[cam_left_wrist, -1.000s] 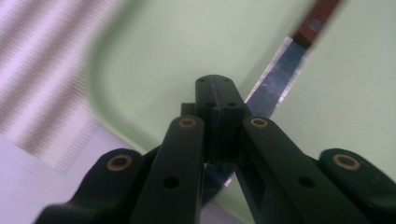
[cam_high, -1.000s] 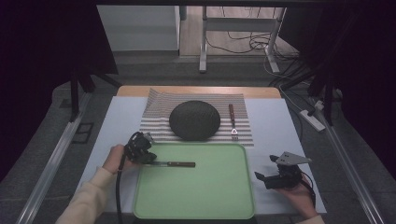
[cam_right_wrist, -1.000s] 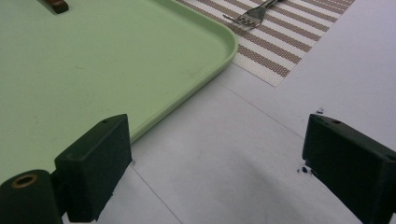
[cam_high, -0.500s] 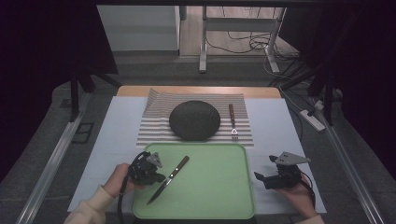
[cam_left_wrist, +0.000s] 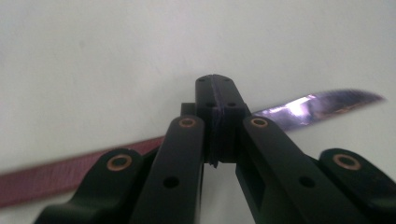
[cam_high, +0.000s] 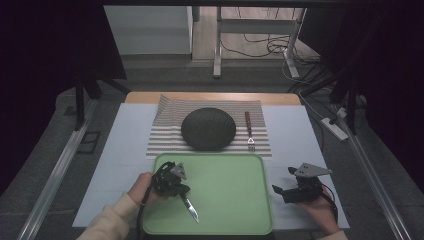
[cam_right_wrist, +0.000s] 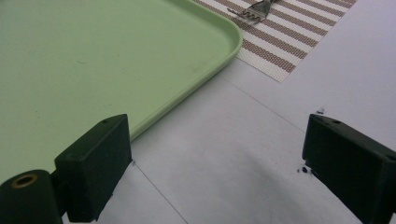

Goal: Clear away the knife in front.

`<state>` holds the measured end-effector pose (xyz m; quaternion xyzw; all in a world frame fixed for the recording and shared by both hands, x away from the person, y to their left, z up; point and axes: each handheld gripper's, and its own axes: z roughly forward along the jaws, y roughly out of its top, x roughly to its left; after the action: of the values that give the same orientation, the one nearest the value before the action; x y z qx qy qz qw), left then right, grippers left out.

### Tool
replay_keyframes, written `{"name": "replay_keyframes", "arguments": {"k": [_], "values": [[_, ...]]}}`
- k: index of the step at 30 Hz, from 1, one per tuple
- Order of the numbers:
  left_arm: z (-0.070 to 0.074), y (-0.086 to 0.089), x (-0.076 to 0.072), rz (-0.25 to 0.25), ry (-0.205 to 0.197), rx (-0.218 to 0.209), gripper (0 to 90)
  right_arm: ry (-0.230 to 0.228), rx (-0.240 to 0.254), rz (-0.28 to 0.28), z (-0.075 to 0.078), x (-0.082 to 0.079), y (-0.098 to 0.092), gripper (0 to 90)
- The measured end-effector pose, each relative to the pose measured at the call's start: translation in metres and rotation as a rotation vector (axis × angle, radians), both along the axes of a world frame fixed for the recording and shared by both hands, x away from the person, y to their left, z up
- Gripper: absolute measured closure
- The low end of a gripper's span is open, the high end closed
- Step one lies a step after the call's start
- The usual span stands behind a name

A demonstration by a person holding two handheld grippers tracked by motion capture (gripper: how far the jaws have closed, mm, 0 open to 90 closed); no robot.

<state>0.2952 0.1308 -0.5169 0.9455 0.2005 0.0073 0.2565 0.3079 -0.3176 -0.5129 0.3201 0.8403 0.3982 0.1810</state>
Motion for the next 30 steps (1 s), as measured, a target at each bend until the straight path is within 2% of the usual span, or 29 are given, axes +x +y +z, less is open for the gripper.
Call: {"name": "replay_keyframes", "arguments": {"k": [2, 7, 11, 13, 16, 19, 22, 23, 28, 30], "values": [[-0.001, 0.006, -0.003, 0.005, 0.005, -0.009, 89.1, -0.003, 0.002, 0.000, 0.000, -0.001, 0.000, 8.1], [-0.001, 0.017, -0.007, -0.002, 0.003, -0.002, 89.0, 0.002, -0.005, -0.003, 0.000, 0.000, 0.001, 8.1], [0.000, 0.029, -0.008, 0.023, 0.005, 0.012, 89.0, 0.002, -0.006, -0.003, 0.000, -0.001, 0.001, 8.1], [-0.001, 0.036, -0.008, 0.048, 0.011, 0.005, 89.0, 0.003, -0.007, -0.002, 0.000, -0.001, 0.000, 8.1], [0.000, 0.045, -0.009, 0.071, 0.000, 0.025, 89.0, 0.004, -0.008, 0.002, 0.000, -0.001, 0.001, 8.1], [-0.001, 0.053, -0.011, 0.089, 0.001, 0.002, 89.0, 0.002, -0.006, 0.003, 0.000, -0.001, 0.001, 8.1], [0.000, 0.056, -0.012, 0.104, -0.017, 0.014, 89.0, 0.004, -0.007, -0.001, 0.000, -0.001, 0.001, 8.1], [0.000, 0.057, -0.012, 0.111, -0.017, 0.004, 89.0, 0.004, -0.008, -0.001, 0.000, -0.001, 0.001, 8.1], [0.004, 0.054, -0.019, 0.094, 0.009, -0.060, 89.1, 0.003, -0.006, -0.004, 0.000, -0.001, 0.001, 8.1], [0.002, 0.047, -0.025, 0.057, 0.022, -0.044, 89.0, 0.004, -0.006, -0.001, 0.000, 0.000, 0.001, 8.1]]}}
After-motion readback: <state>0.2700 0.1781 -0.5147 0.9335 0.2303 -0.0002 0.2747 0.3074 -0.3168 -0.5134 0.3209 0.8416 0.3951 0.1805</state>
